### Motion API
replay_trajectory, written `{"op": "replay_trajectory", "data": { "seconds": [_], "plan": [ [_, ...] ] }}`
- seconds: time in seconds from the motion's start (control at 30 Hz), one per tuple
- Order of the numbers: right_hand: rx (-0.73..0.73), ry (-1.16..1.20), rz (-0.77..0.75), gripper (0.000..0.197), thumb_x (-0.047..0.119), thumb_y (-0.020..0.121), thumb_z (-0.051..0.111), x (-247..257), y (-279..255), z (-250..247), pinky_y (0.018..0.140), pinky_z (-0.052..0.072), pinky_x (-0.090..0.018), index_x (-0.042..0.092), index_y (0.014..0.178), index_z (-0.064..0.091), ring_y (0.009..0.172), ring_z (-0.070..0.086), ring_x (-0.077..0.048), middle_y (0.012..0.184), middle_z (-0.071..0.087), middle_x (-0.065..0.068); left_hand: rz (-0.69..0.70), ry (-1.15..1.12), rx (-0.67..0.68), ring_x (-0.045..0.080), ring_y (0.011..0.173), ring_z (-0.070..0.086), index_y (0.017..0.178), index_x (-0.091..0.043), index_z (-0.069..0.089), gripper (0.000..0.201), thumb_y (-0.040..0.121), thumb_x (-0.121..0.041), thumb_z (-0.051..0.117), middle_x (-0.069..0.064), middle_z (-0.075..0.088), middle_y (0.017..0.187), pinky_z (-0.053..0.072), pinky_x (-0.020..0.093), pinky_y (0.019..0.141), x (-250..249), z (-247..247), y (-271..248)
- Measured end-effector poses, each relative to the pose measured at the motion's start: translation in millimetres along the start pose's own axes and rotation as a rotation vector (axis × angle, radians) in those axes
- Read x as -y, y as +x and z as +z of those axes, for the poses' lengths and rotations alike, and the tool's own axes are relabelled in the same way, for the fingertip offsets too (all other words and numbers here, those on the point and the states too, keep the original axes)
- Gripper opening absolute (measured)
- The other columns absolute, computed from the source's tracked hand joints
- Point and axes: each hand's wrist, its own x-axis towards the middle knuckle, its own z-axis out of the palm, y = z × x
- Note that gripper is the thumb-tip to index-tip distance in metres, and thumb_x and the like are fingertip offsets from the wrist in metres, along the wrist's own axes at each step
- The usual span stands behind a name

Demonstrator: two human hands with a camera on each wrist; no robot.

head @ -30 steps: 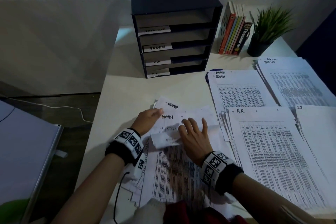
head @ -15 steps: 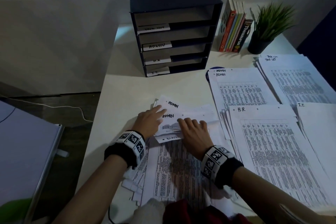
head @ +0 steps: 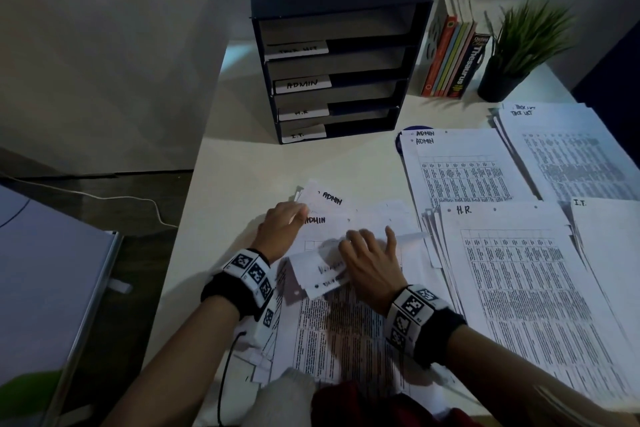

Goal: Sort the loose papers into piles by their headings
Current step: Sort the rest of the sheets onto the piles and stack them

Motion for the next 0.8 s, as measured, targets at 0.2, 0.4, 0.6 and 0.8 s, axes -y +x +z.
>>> {"op": "replay_trajectory", "data": {
  "seconds": [0.2, 0.4, 0.6, 0.8],
  "plan": [
    [0.177, 0.17, 0.004, 0.05, 0.025, 0.08, 0.065, -6, 17, -26, 0.102, 0.027, -0.051, 0.014, 0.123, 0.043, 0.112, 0.05, -0.026, 0.121, 0.052, -0.007, 0.043, 0.233, -0.039, 0.026, 0.114, 0.048, 0.11, -0.009, 0.061, 0.022, 0.092, -0.018, 0.053, 0.012, 0.057, 0.115, 0.036, 0.032, 0.094, 0, 4, 9],
    [0.047, 0.097, 0.121, 0.062, 0.02, 0.041, 0.084, -2, 30, -28, 0.063, 0.05, -0.043, 0.011, 0.098, 0.063, 0.087, 0.06, -0.031, 0.117, 0.06, -0.01, 0.054, -0.114, 0.231, 0.014, 0.07, 0.057, 0.063, -0.018, 0.062, 0.048, 0.076, -0.061, 0.045, 0.004, 0.063, 0.073, 0.037, 0.022, 0.067, -21, -13, -8],
    [0.002, 0.047, -0.053, 0.063, 0.026, 0.03, 0.089, 7, 17, -20, 0.071, 0.052, -0.053, 0.016, 0.085, 0.062, 0.077, 0.066, -0.025, 0.085, 0.067, -0.004, 0.032, 0.068, 0.014, 0.023, 0.117, 0.048, 0.124, -0.008, 0.056, 0.042, 0.094, -0.037, 0.046, 0.009, 0.053, 0.123, 0.036, 0.03, 0.098, -24, -10, 26],
    [-0.007, 0.134, -0.111, 0.06, 0.032, 0.031, 0.088, 1, 16, -19, 0.054, 0.05, -0.034, 0.022, 0.084, 0.061, 0.06, 0.061, -0.019, 0.072, 0.063, 0.001, 0.096, 0.383, 0.069, 0.025, 0.135, 0.026, 0.145, -0.024, 0.024, 0.059, 0.093, -0.023, 0.05, 0.004, 0.028, 0.149, 0.026, 0.042, 0.109, -33, -3, 55]
  ]
}}
